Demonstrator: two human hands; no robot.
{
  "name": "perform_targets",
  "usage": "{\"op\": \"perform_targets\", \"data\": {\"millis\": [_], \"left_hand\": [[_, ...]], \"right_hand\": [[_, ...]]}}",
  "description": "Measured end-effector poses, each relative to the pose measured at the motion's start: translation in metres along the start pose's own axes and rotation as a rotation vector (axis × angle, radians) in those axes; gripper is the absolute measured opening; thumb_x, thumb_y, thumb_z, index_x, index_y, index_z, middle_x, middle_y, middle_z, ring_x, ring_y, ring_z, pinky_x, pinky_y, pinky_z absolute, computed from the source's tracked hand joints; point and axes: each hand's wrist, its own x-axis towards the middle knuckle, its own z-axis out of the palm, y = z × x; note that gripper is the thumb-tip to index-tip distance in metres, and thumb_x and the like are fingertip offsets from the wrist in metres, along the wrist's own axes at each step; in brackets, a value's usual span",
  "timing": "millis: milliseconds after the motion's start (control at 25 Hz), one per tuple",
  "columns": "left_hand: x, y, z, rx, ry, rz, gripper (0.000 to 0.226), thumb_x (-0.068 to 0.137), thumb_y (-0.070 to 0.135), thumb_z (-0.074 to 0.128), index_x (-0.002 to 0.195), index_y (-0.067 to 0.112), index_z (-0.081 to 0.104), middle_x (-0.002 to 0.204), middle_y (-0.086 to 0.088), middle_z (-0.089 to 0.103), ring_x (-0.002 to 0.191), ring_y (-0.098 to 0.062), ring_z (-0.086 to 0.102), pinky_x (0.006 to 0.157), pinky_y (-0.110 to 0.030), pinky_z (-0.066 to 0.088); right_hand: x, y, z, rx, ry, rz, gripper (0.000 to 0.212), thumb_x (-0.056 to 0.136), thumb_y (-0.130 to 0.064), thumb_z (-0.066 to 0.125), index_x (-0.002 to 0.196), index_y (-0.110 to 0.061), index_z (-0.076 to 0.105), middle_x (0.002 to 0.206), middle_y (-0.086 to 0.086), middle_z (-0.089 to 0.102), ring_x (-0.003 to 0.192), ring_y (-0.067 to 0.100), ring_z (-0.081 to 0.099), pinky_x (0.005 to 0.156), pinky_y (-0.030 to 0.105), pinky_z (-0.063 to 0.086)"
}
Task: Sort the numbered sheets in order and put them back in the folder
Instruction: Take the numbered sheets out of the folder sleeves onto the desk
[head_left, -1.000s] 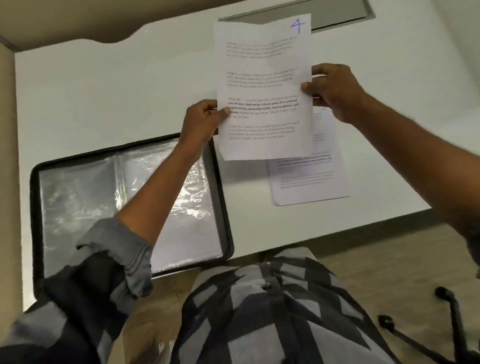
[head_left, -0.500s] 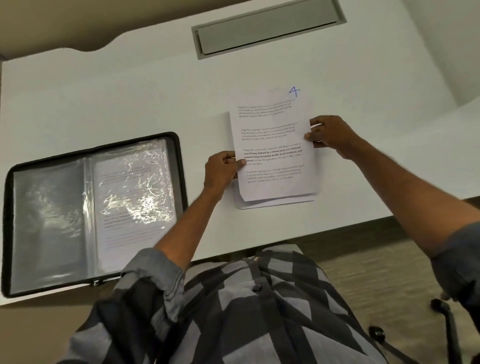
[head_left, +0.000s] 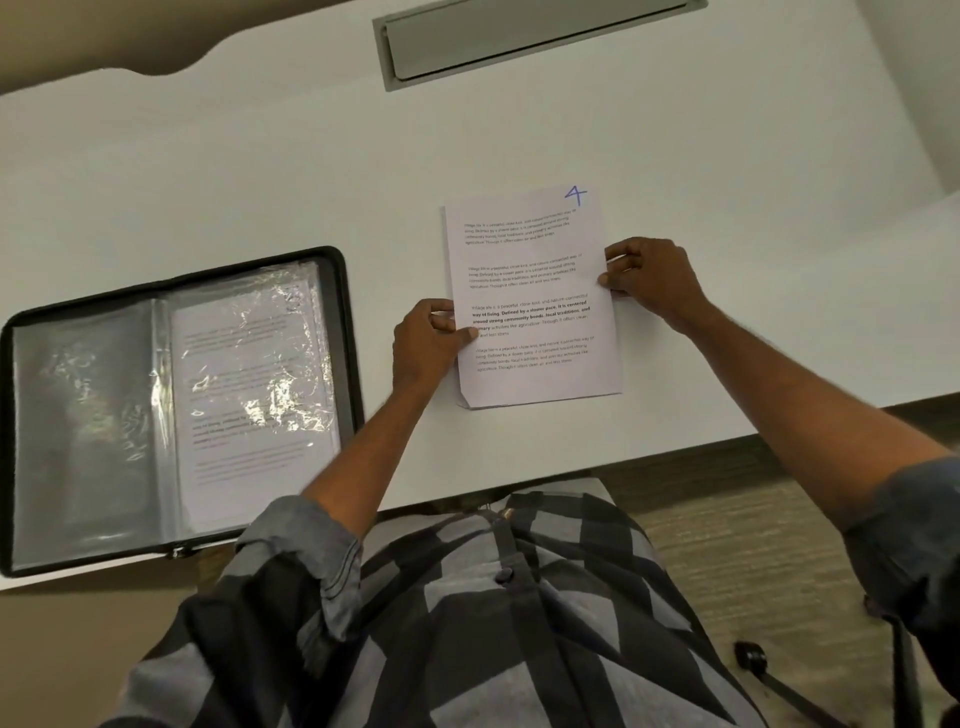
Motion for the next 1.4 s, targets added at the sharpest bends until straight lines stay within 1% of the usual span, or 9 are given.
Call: {"op": "perform_targets", "data": {"millis": [120,200,280,400,600,720,920,1080,1400], "left_hand": [[0.001,0.002,0.000,0.076,0.026,0.033,0.051,0.074,0.028,0.091,0.117,0.019,0.065,0.090,0.006,0.069,0.078,-0.002,0.064,0.076,-0.029,0.058],[0.000,0.005,0.000,0.109,0.032,0.042,0.056,0.075,0.032,0.090,0.122,0.018,0.063,0.096,0.004,0.070,0.080,-0.003,0.063,0.073,-0.021,0.049],[-0.002,0.004,0.000,0.116,0.049,0.087,0.061,0.081,0.032,0.087,0.132,0.015,0.058,0.106,0.001,0.068,0.092,-0.011,0.063,0.084,-0.027,0.050],[-0.010,0.000,0.000,0.166,0.071,0.222,0.058,0.095,0.025,0.071,0.145,0.007,0.047,0.137,-0.010,0.055,0.127,-0.023,0.051,0.111,-0.037,0.042],[-0.029,-0.003,-0.024,0.275,0.061,0.329,0.058,0.106,0.025,0.053,0.156,0.004,0.033,0.162,-0.014,0.035,0.153,-0.026,0.024,0.127,-0.042,0.019],[-0.038,-0.019,-0.047,0.322,0.069,0.327,0.061,0.107,0.031,0.049,0.159,0.006,0.028,0.166,-0.010,0.028,0.157,-0.021,0.014,0.128,-0.042,0.014],[-0.048,-0.063,-0.104,0.376,0.130,0.291,0.065,0.107,0.038,0.045,0.160,0.008,0.024,0.168,-0.009,0.022,0.158,-0.020,0.009,0.129,-0.041,0.007],[-0.059,-0.104,-0.147,0.404,0.134,0.247,0.068,0.107,0.041,0.047,0.163,0.013,0.017,0.171,-0.001,0.010,0.158,-0.013,-0.001,0.129,-0.039,0.003],[-0.061,-0.159,-0.221,0.524,-0.026,0.310,0.091,0.100,0.058,0.051,0.163,0.011,0.006,0.171,-0.004,-0.003,0.157,-0.017,-0.012,0.129,-0.044,-0.003]], "right_hand": [[0.002,0.004,0.005,-0.089,0.050,-0.076,0.036,0.080,-0.003,0.080,0.115,-0.005,0.071,0.099,0.015,0.075,0.090,0.031,0.075,0.086,0.045,0.062],[0.002,0.006,0.008,-0.186,0.103,-0.149,0.039,0.082,-0.006,0.079,0.119,-0.007,0.068,0.106,0.011,0.075,0.089,0.027,0.074,0.091,0.045,0.059],[0.001,0.008,0.014,-0.326,0.169,-0.255,0.042,0.088,-0.017,0.076,0.128,-0.011,0.064,0.119,0.007,0.072,0.101,0.024,0.071,0.097,0.044,0.055],[-0.012,0.009,0.031,-0.552,0.172,-0.448,0.049,0.099,-0.033,0.064,0.143,-0.013,0.054,0.144,0.007,0.059,0.133,0.027,0.054,0.111,0.039,0.042],[-0.040,-0.011,0.087,-0.679,0.063,-0.634,0.053,0.106,-0.028,0.051,0.152,-0.003,0.041,0.160,0.017,0.038,0.151,0.035,0.030,0.122,0.052,0.025],[-0.059,-0.026,0.126,-0.703,-0.011,-0.681,0.054,0.108,-0.025,0.045,0.155,-0.003,0.035,0.164,0.016,0.031,0.154,0.034,0.023,0.123,0.054,0.024],[-0.088,-0.050,0.188,-0.704,-0.083,-0.737,0.056,0.110,-0.030,0.040,0.160,-0.008,0.026,0.168,0.011,0.021,0.157,0.028,0.013,0.127,0.044,0.012],[-0.108,-0.062,0.234,-0.715,-0.131,-0.769,0.055,0.111,-0.030,0.038,0.161,-0.010,0.024,0.169,0.008,0.017,0.158,0.024,0.008,0.128,0.043,0.011],[-0.144,-0.083,0.325,-0.846,-0.093,-0.703,0.055,0.112,-0.028,0.034,0.162,-0.011,0.018,0.170,0.008,0.010,0.158,0.025,0.004,0.128,0.048,0.013]]}}
